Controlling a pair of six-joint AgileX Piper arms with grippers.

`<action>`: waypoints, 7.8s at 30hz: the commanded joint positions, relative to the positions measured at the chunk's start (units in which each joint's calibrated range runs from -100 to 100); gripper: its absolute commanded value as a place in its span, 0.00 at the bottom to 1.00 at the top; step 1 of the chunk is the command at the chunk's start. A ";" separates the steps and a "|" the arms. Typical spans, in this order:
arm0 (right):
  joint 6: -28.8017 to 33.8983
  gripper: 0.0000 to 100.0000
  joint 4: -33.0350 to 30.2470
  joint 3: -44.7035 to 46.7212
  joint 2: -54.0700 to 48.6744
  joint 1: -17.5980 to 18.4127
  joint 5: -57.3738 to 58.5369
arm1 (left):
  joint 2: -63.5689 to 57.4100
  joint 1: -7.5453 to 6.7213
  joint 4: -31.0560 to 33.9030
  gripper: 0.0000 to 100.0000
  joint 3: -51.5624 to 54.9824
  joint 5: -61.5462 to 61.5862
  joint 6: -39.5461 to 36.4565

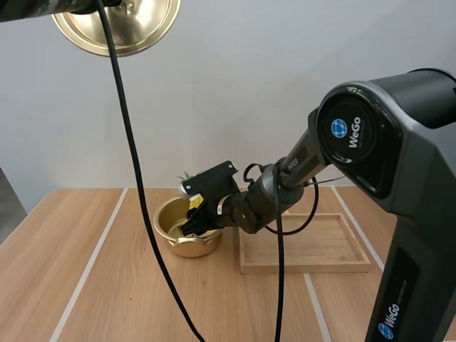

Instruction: Open the pot, put the pineapple inside, and close it

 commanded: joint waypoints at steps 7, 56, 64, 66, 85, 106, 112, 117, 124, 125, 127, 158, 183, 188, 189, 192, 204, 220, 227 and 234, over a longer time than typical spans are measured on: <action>2.15 0.00 -0.94 0.29 0.11 0.09 4.27 | -0.39 0.13 -0.62 0.00 -0.39 -0.57 -0.59; 6.26 1.00 -5.24 0.29 -5.65 1.83 -1.19 | -0.39 0.13 -0.62 0.00 -0.39 -0.57 -0.59; 6.26 1.00 -5.65 -3.98 -11.72 1.83 2.42 | -0.39 0.13 -0.62 0.00 -0.39 -0.57 -0.59; 6.26 1.00 -5.65 -5.11 -13.03 1.83 4.43 | -0.39 0.13 -0.62 0.00 -0.39 -0.57 -0.59; 6.26 1.00 -4.39 -6.20 -30.91 -2.56 14.45 | -0.39 0.13 -0.62 0.00 -0.39 -0.57 -0.59; 6.26 0.20 -6.09 -6.29 -44.64 -14.81 28.20 | -0.39 0.13 -0.62 0.00 -0.39 -0.57 -0.59; 6.26 0.00 -6.90 -6.29 -51.25 -15.63 32.91 | -0.39 0.13 -0.62 0.00 -0.39 -0.57 -0.59; 6.26 0.00 -7.31 -6.29 -56.63 -15.63 41.32 | -0.39 0.13 -0.62 0.00 -0.39 -0.57 -0.59; 6.26 0.00 -9.90 -6.29 -62.94 -15.63 45.87 | -0.39 0.13 -0.62 0.00 -0.39 -0.57 -0.59; 6.26 0.00 -9.90 -6.29 -63.86 -15.63 46.28 | -0.39 0.13 -0.62 0.00 -0.39 -0.57 -0.59; 7.14 0.00 -9.90 -6.29 -65.55 -15.63 47.99 | -0.39 0.13 -0.62 0.00 -0.39 -0.57 -0.59; 7.70 0.00 -9.45 -6.29 -69.37 -18.73 57.07 | 22.65 0.04 -1.12 0.00 -0.39 37.94 11.02; 7.70 0.00 -5.20 -6.29 -69.36 -18.73 57.07 | 34.75 -2.88 1.91 0.00 2.18 46.61 14.78; 7.70 0.00 -7.06 -6.29 -69.36 -18.73 57.07 | 34.75 -5.70 2.60 0.00 9.00 32.93 14.78; 7.70 0.00 -7.47 -6.29 -69.36 -18.73 57.07 | 34.75 -5.88 2.60 0.00 10.43 30.48 14.78; 7.70 0.00 -8.60 -6.29 -69.36 -18.73 57.07 | 34.75 -6.19 2.47 0.00 14.04 22.82 16.11; 7.70 0.00 -8.27 -6.29 -69.36 -18.73 57.07 | 37.95 -6.19 1.22 0.00 20.49 17.45 19.92; 7.70 0.00 -8.16 -6.29 -69.36 -18.73 57.07 | 37.94 -6.19 1.41 0.00 21.01 20.56 22.54; 7.70 0.00 -7.93 -6.29 -69.36 -18.73 57.07 | 40.23 -6.19 1.94 0.00 21.01 21.04 22.89; 7.70 0.00 -7.93 -6.29 -69.36 -18.73 57.07 | 42.34 -6.19 1.80 0.00 21.01 21.39 24.42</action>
